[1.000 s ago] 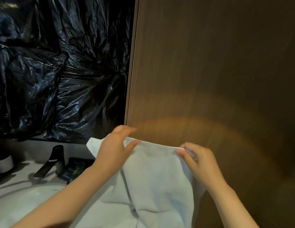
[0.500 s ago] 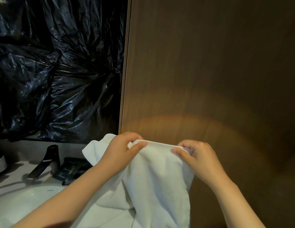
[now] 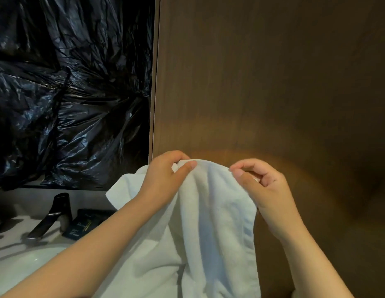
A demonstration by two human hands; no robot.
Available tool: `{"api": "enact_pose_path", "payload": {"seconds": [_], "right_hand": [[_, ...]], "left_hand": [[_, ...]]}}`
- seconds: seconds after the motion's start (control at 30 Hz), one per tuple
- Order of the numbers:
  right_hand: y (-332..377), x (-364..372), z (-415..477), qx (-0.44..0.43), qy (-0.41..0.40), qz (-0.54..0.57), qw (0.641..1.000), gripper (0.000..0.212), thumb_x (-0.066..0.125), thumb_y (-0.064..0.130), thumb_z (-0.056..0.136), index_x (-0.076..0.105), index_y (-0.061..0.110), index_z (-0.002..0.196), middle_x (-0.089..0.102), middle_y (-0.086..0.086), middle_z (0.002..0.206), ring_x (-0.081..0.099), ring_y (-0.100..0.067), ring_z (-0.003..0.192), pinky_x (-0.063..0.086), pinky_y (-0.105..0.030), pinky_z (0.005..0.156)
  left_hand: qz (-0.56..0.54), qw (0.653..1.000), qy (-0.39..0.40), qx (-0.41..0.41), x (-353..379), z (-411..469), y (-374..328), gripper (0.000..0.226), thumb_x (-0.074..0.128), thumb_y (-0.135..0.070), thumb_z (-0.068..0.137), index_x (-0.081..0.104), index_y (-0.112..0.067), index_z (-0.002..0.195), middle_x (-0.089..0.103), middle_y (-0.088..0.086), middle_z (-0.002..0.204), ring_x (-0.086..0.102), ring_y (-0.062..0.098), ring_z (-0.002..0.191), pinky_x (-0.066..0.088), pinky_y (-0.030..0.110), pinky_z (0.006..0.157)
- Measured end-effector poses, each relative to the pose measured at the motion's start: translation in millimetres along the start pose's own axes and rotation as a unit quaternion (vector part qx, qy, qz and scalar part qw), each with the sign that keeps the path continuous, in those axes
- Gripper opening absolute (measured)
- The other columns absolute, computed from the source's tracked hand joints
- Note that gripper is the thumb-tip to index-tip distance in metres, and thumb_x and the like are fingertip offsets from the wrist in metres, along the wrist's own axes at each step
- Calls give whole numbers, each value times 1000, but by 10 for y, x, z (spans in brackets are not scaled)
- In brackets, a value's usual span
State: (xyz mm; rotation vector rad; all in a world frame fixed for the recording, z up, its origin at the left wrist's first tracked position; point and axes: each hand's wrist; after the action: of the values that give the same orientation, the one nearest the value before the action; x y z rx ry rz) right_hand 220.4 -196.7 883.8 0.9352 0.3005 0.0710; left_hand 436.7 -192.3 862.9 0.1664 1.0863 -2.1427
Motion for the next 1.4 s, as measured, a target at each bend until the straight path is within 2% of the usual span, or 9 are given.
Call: {"api": "enact_pose_path", "payload": {"seconds": [0.2,0.33,0.43,0.53,0.73,0.93,1.13,1.3,1.4], "right_hand": [[-497,183,-265,120,-7,-120,985,20,60,19,96,73,23,81,67,4,63,57,-14,45,45,-24,46],[-809,269,-465,200,-13,-113,973,20,60,19,96,73,20,81,70,0,65,65,-15,51,46,-17,48],[-887,352,-544,226,-11,-65,972,15,63,17,93,75,21,85,71,4,70,69,-14,57,48,-16,50],[-920,435,-584,251,7,0,968,10,66,13,91,74,19,94,74,-4,73,72,-19,66,53,-24,58],[-953,532,-671,265,79,30,961,23,63,17,93,65,25,115,76,-4,83,72,-23,82,55,-20,66],[-975,602,-749,231,68,31,970,15,65,20,91,72,26,102,76,6,83,72,-11,80,53,-15,62],[-984,587,-744,155,55,-108,981,23,71,42,81,72,23,68,66,1,64,61,-20,63,56,-41,63],[-957,508,-700,93,94,-132,982,13,70,26,86,74,35,78,61,13,82,60,-7,82,51,-23,70],[-918,449,-682,85,131,-145,977,17,65,22,91,72,36,83,57,15,86,58,-6,86,50,-21,72]], "left_hand": [[23,972,41,-228,274,-379,490,42,72,-32,84,55,-22,121,45,0,119,46,7,94,34,15,77],[-2,950,-29,-311,185,-748,577,50,82,-36,72,48,-30,107,48,-8,103,49,3,84,40,18,63],[-70,927,-53,-364,64,-1014,553,45,84,-31,70,54,-26,103,54,-16,97,54,13,96,50,35,80],[-88,921,-30,-378,-51,-1255,531,30,80,-33,75,65,-23,98,66,-8,103,61,15,99,51,40,89],[-137,909,5,-392,-246,-1653,497,5,71,-29,84,74,-26,85,74,-9,84,69,10,76,54,25,68],[-300,879,78,-362,-396,-1758,455,23,63,-10,89,74,-25,103,73,8,106,70,25,98,57,30,84],[-288,862,-118,-400,-334,-1705,448,41,76,-20,80,60,14,97,63,36,99,65,46,93,49,59,94],[-269,896,-82,-344,-263,-1543,347,25,52,-18,98,70,-2,96,73,16,95,71,28,94,59,37,83],[-237,915,-61,-321,-196,-1466,351,34,49,-21,100,62,10,97,66,21,84,65,24,85,60,32,79]]}}
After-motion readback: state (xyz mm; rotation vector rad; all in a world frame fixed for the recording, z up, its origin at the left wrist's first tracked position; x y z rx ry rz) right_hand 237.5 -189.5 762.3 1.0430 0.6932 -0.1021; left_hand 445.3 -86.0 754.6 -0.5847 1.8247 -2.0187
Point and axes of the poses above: each hand's wrist, its own z-axis towards the middle knuckle, its own x-axis out of the palm, y = z × x
